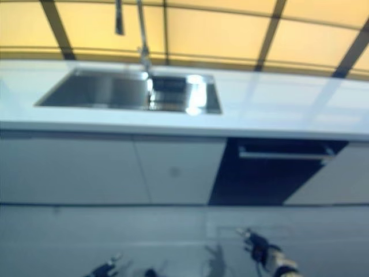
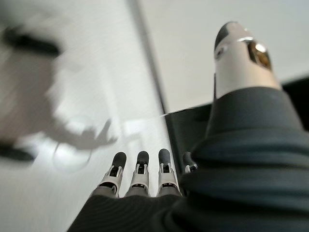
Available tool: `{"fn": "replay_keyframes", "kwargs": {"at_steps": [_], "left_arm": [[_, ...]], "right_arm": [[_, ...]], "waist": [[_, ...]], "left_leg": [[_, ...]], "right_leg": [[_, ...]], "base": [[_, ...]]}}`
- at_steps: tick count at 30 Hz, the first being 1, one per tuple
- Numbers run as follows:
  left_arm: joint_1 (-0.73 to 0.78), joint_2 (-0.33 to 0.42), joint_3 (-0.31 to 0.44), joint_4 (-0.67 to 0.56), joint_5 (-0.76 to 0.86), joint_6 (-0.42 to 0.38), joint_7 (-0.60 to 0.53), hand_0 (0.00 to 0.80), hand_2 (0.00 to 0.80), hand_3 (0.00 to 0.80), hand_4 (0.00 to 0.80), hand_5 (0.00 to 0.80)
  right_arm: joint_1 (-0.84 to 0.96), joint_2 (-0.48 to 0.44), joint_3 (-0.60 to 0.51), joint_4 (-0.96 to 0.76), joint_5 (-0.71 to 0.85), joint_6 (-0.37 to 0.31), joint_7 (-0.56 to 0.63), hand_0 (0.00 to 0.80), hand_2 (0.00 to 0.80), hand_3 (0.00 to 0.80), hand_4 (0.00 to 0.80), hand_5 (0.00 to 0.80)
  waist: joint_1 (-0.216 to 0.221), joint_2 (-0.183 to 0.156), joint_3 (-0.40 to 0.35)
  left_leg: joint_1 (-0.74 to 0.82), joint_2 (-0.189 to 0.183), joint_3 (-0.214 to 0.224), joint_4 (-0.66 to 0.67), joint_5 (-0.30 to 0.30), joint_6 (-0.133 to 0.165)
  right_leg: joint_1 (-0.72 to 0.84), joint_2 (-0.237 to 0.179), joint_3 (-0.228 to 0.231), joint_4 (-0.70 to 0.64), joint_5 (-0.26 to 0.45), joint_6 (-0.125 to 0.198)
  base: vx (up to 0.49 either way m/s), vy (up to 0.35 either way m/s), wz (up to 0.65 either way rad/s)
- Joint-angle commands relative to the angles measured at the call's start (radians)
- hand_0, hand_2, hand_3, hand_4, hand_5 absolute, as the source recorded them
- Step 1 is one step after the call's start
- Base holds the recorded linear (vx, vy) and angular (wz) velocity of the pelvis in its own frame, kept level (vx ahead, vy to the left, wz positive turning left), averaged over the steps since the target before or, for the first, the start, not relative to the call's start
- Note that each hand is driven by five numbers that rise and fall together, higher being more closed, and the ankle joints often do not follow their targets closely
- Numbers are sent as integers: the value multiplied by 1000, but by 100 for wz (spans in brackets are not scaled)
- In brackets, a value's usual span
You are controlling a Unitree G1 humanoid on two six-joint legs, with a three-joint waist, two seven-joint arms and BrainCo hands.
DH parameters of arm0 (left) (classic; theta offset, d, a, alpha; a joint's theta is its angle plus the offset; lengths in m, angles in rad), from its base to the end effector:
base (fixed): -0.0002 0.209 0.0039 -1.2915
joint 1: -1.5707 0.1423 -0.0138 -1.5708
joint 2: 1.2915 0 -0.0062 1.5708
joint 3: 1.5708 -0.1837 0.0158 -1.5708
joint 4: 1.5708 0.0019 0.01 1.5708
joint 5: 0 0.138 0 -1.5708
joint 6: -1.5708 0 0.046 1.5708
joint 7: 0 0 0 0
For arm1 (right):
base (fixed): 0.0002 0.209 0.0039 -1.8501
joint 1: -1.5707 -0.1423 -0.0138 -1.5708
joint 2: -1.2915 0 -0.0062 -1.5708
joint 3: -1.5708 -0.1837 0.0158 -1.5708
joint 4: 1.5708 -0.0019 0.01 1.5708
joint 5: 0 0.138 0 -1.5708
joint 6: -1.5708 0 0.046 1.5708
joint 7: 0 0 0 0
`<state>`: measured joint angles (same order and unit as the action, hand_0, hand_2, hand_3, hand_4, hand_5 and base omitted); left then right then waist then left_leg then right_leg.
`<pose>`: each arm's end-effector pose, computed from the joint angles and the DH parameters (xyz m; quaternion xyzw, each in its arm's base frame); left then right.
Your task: Take plates into dishwasher
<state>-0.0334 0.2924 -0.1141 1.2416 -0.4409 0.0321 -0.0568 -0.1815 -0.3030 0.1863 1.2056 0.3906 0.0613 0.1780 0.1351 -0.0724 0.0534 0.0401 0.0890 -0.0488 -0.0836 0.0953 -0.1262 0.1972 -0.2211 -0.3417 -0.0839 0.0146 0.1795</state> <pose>0.0807 0.2442 -0.1089 -0.0456 0.5579 0.1370 0.8173 0.1389 -0.2372 -0.0926 0.0282 0.5086 -0.0244 0.8602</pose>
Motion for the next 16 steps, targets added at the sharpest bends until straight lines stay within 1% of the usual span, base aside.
{"fn": "replay_keyframes", "kwargs": {"at_steps": [1,2,4,8,12,14,16], "left_arm": [[-105,-30,-80,87,161,31,39,0,0,0,0,0],[-109,-36,-93,87,158,50,38,0,0,0,0,0],[-108,-51,-108,95,172,63,33,0,0,0,0,0],[-93,-83,-119,109,183,97,10,0,0,0,0,0],[-77,-102,-119,111,166,99,5,0,0,0,0,0],[-72,-107,-118,108,164,93,4,0,0,0,0,0],[-68,-105,-117,102,152,65,19,0,0,0,0,0]], "right_arm": [[-35,27,41,15,-36,-28,-60,0,0,0,0,0],[-26,38,44,24,-30,-17,-59,0,0,0,0,0],[-7,57,33,49,-12,5,-64,0,0,0,0,0],[21,88,16,97,-43,56,-47,0,0,0,0,0],[38,112,15,120,-17,99,-31,0,0,0,0,0],[45,118,17,127,-27,103,-30,0,0,0,0,0],[51,119,18,128,-19,104,-37,0,0,0,0,0]], "waist": [[-9,37,-15],[-16,39,-19],[-25,43,-26],[-35,50,-36],[-39,55,-41],[-38,57,-43],[-37,57,-43]], "left_leg": [[-28,16,79,-4,8,53],[-27,17,82,-4,7,53],[-22,18,88,-4,2,54],[-10,20,95,-4,-8,56],[2,19,100,-4,-16,57],[5,19,100,-4,-19,58],[8,16,97,-4,-22,60]], "right_leg": [[-43,30,31,14,43,-56],[-46,31,34,17,40,-56],[-48,33,40,23,35,-58],[-47,33,43,23,32,-59],[-40,32,44,18,29,-58],[-37,31,43,19,27,-58],[-34,30,42,20,25,-56]], "base": [[-6,54,2],[-1,51,1],[5,51,-3],[19,34,-7],[19,36,-9],[0,0,0],[0,0,0]]}}
